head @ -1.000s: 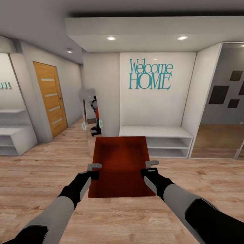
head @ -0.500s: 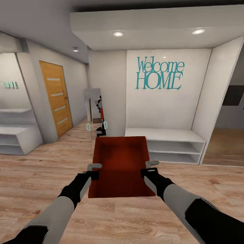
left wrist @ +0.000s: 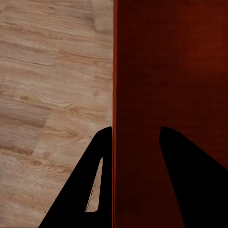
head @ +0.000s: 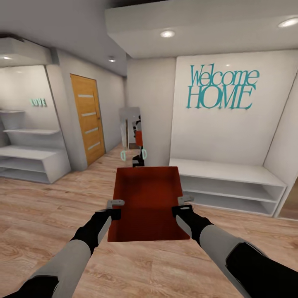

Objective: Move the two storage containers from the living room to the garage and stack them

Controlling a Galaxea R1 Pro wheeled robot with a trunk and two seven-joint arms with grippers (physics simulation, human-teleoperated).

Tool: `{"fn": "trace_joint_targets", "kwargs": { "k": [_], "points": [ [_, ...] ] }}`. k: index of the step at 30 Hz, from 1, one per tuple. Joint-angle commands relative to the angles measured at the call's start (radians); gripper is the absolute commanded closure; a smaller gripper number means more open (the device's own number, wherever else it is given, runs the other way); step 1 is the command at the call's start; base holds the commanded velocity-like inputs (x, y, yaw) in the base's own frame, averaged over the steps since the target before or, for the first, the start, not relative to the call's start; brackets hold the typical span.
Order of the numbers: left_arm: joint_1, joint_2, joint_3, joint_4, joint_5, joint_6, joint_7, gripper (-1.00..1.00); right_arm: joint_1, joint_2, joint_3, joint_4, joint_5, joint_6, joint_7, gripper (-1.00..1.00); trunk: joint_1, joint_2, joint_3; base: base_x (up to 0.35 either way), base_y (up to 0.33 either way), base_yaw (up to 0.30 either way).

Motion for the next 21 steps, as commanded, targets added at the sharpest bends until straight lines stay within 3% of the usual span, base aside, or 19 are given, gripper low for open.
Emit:
{"fn": "trace_joint_targets", "kwargs": {
  "k": [1,21],
  "points": [
    [0.000,0.001,0.004,0.001,0.005,0.005,0.008,1.00,-0.001,-0.020,-0.017,-0.004,0.021,-0.031,-0.007,1.00,0.001,-0.001,-0.001,0.321,0.000,0.256],
    [0.000,0.001,0.005,0.001,0.005,0.005,0.008,1.00,-0.001,-0.022,-0.017,-0.004,0.021,-0.031,-0.007,1.00,0.001,-0.001,-0.003,0.321,0.000,0.256]
  ]
}}
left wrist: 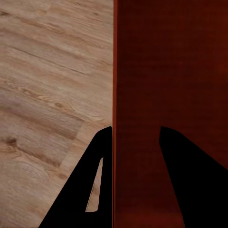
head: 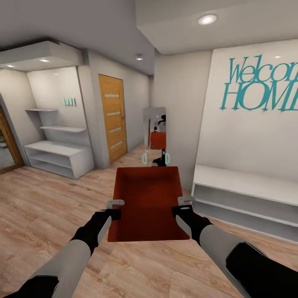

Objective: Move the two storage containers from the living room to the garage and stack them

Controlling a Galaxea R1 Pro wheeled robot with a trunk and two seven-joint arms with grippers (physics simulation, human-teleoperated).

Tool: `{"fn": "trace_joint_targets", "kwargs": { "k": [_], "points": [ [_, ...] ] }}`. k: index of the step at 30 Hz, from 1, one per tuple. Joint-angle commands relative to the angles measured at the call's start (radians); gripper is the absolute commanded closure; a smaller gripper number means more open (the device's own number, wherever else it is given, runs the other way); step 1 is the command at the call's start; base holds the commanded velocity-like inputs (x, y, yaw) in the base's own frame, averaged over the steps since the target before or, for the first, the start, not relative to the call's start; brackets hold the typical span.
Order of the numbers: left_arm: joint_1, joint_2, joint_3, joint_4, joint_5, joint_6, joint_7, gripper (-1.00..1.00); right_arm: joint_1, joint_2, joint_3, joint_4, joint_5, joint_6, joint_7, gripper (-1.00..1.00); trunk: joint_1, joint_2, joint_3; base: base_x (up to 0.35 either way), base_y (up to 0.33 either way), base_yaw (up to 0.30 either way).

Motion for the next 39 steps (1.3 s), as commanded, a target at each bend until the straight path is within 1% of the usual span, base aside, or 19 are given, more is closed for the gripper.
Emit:
{"fn": "trace_joint_targets", "kwargs": {
  "k": [1,34,39],
  "points": [
    [0.000,0.001,0.005,0.001,0.005,0.005,0.008,1.00,-0.001,-0.022,-0.017,-0.004,0.021,-0.031,-0.007,1.00,0.001,-0.001,0.000,0.321,0.000,0.256],
    [0.000,0.001,0.005,0.001,0.005,0.005,0.007,1.00,-0.001,-0.022,-0.017,-0.004,0.021,-0.031,-0.007,1.00,0.001,-0.001,0.000,0.321,0.000,0.256],
    [0.000,0.001,0.004,0.001,0.005,0.005,0.007,1.00,-0.001,-0.022,-0.017,-0.004,0.021,-0.031,-0.007,1.00,0.001,-0.001,0.000,0.321,0.000,0.090]
  ]
}}
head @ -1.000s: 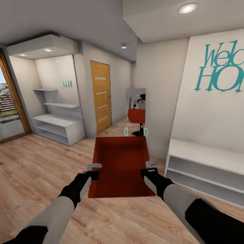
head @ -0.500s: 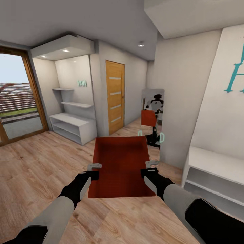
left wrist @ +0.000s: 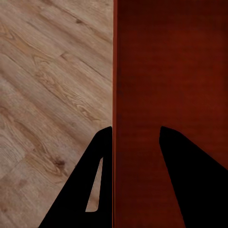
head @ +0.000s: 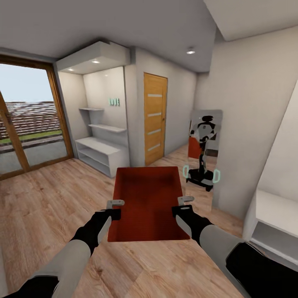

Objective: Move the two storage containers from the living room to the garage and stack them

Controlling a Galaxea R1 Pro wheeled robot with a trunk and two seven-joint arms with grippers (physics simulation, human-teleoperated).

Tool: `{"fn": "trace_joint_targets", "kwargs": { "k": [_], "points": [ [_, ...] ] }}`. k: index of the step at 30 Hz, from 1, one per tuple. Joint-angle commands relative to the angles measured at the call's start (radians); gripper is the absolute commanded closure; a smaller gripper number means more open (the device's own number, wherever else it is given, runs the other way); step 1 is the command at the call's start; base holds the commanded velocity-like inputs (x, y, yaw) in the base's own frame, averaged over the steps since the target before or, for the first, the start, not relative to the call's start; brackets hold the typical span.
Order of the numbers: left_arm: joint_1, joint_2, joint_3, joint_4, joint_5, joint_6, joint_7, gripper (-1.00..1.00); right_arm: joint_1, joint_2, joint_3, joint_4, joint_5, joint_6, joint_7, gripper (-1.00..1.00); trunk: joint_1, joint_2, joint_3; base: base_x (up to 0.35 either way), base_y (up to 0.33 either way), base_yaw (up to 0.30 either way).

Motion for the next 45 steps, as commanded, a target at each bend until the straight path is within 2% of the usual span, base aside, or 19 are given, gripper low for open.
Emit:
{"fn": "trace_joint_targets", "kwargs": {
  "k": [1,33,45],
  "points": [
    [0.001,0.001,0.004,0.000,0.007,0.005,0.008,1.00,-0.001,-0.022,-0.016,-0.004,0.021,-0.032,-0.007,1.00,0.001,-0.001,0.000,0.321,0.000,0.022],
    [0.001,0.001,0.004,0.000,0.007,0.005,0.008,1.00,-0.001,-0.021,-0.016,-0.004,0.021,-0.032,-0.007,1.00,0.001,-0.001,0.000,0.321,0.000,0.003],
    [0.001,0.001,0.004,0.000,0.007,0.005,0.009,1.00,-0.001,-0.021,-0.016,-0.004,0.021,-0.032,-0.007,1.00,0.001,-0.001,0.000,0.321,0.000,0.234]
  ]
}}
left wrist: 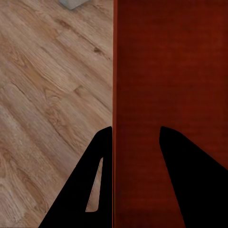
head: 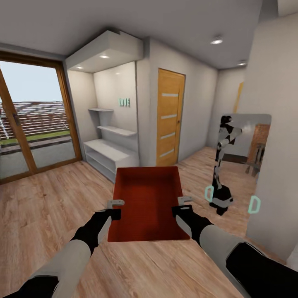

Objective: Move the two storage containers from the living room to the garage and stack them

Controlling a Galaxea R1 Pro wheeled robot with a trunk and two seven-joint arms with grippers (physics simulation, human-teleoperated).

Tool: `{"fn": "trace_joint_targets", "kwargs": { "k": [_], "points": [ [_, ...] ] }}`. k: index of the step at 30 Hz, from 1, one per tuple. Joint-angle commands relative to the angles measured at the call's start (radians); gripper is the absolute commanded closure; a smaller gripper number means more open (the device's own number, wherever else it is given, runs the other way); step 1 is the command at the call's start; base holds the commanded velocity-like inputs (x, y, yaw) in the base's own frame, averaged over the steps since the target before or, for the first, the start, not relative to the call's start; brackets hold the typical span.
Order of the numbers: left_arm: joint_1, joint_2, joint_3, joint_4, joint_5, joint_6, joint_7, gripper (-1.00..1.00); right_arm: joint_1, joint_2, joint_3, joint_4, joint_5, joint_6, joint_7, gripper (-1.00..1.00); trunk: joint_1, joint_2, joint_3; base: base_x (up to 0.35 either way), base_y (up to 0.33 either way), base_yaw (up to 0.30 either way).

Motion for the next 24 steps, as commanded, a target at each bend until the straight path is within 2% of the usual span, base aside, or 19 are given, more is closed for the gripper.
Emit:
{"fn": "trace_joint_targets", "kwargs": {
  "k": [1,6,24],
  "points": [
    [0.000,0.001,0.004,0.001,0.006,0.005,0.008,1.00,-0.001,-0.021,-0.016,-0.005,0.021,-0.031,-0.007,1.00,0.001,-0.001,0.000,0.321,0.000,0.268],
    [0.000,0.001,0.004,0.001,0.006,0.005,0.008,1.00,-0.001,-0.022,-0.016,-0.005,0.021,-0.031,-0.007,1.00,0.001,-0.001,0.000,0.321,0.000,0.152],
    [0.000,0.001,0.004,0.004,0.006,0.004,0.007,1.00,-0.001,-0.022,-0.016,-0.005,0.021,-0.031,-0.007,1.00,0.001,-0.001,0.000,0.321,0.000,0.004]
  ]
}}
